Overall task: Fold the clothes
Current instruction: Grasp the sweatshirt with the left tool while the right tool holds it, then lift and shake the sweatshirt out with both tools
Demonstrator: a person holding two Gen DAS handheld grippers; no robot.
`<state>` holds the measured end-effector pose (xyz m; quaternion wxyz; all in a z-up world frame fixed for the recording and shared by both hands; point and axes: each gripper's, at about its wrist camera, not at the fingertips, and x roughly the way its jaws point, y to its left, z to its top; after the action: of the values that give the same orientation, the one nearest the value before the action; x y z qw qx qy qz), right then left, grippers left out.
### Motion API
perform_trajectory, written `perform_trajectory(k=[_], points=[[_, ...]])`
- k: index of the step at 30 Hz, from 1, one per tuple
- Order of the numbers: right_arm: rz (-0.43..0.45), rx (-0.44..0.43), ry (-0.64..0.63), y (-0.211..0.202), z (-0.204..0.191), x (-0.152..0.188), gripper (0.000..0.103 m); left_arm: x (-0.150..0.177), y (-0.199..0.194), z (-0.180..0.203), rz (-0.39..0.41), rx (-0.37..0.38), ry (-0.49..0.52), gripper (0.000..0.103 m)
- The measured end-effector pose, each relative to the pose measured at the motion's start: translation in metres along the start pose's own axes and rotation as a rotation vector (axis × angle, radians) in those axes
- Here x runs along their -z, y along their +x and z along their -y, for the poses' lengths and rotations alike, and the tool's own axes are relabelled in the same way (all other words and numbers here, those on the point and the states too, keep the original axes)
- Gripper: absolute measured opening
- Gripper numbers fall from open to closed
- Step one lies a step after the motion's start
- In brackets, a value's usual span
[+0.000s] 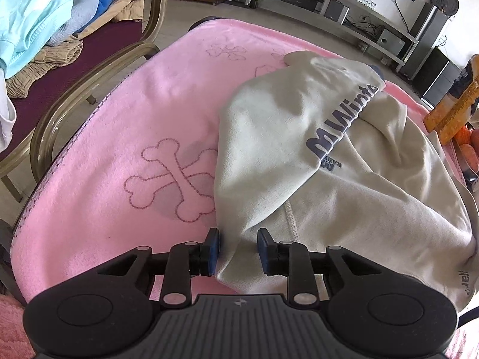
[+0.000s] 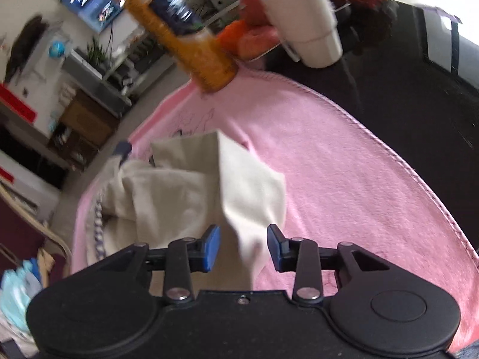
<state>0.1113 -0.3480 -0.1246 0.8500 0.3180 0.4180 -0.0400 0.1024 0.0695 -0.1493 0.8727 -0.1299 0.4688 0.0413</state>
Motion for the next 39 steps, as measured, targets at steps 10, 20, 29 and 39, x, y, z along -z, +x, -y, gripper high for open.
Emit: perform_trajectory(k=[10,20,29,39], points=[[0.021,0.165,0.039,-0.002,0.013,0.002,0.003,-0.002,-0.005,-0.01,0.0,0.02,-0.048,0.031],[-0.049,0.093,0.074,0.007,0.015,0.0,0.014,-0.004,0.011,0.006,0.029,-0.062,0.018,0.013],[-0.016,0.116,0.106,0.006,0.02,-0.001,0.002,-0.003,0.011,0.012,0.026,-0.074,0.083,0.002],[-0.003,-0.229,0.268,-0.056,-0.04,-0.043,0.002,-0.11,-0.079,-0.017,-0.142,0.423,-0.191,0.001]])
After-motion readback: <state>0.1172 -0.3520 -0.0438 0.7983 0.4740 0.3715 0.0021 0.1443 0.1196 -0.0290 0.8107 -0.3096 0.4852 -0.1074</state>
